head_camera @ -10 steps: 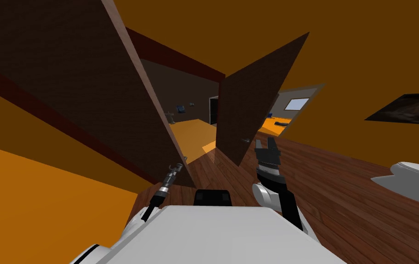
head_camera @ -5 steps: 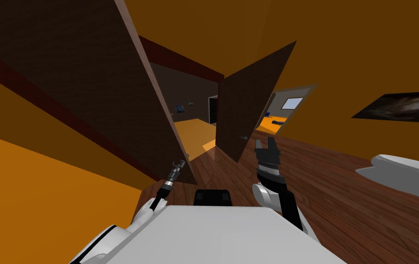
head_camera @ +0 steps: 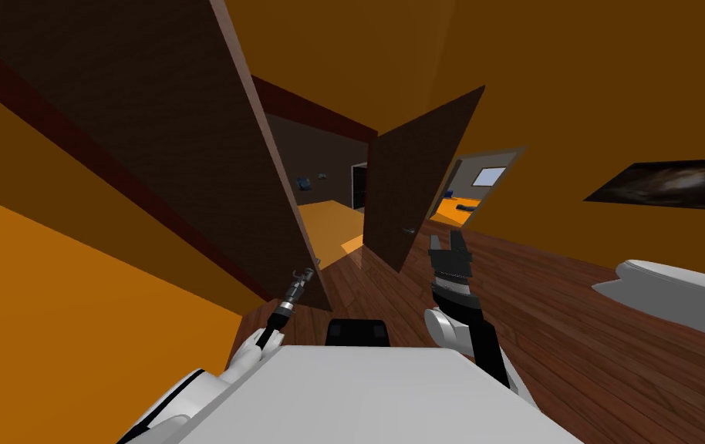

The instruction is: Pull the door open

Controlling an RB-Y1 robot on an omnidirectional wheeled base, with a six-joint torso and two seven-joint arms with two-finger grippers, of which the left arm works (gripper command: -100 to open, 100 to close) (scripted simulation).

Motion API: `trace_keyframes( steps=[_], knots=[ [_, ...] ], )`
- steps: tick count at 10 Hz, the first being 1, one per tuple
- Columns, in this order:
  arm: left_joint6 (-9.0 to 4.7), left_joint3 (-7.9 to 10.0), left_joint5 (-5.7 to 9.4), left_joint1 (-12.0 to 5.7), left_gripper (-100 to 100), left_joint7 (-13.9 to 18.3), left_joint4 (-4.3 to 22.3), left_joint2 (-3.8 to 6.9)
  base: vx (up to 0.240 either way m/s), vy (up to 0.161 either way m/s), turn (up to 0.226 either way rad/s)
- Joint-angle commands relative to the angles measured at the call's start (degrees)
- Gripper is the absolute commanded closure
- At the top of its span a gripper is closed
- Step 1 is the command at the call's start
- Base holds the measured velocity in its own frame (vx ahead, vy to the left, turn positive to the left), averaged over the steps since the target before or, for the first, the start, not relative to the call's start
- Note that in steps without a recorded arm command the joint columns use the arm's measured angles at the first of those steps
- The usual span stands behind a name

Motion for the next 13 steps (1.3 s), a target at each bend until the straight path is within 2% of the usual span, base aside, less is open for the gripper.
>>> trace_keyframes(
  steps=[1,3,4,6,7,8,9,10,13],
  knots=[
    [0.64,-1.31,0.01,-1.69,100,-0.36,0.44,-0.84,-0.079,0.037,-0.022],
    [0.84,-1.59,0.09,-2.22,100,-0.44,-0.12,-0.93,-0.085,0.078,-0.031],
    [1.55,-2.55,0.37,-4.08,100,-0.73,1.54,-1.24,-0.093,0.073,-0.033],
    [2.16,-3.38,0.62,-5.7,100,-0.97,2.29,-1.51,-0.12,0.148,-0.046],
    [1.56,-3.22,0.45,-5.86,100,-0.72,3.0,-1.71,-0.042,0.053,-0.049],
    [1.06,-3.15,-1.01,-4.55,100,0.0,1.66,-1.34,-0.13,0.026,-0.119],
    [1.06,-3.15,-1.01,-4.55,100,0.0,1.66,-1.34,-0.143,0.012,-0.059],
    [0.64,-2.88,-2.38,-3.12,100,0.76,0.12,-0.75,-0.168,0.026,-0.067],
    [0.64,-2.88,-2.38,-3.12,100,0.76,0.12,-0.75,-0.085,0.014,0.0]
  ],
)
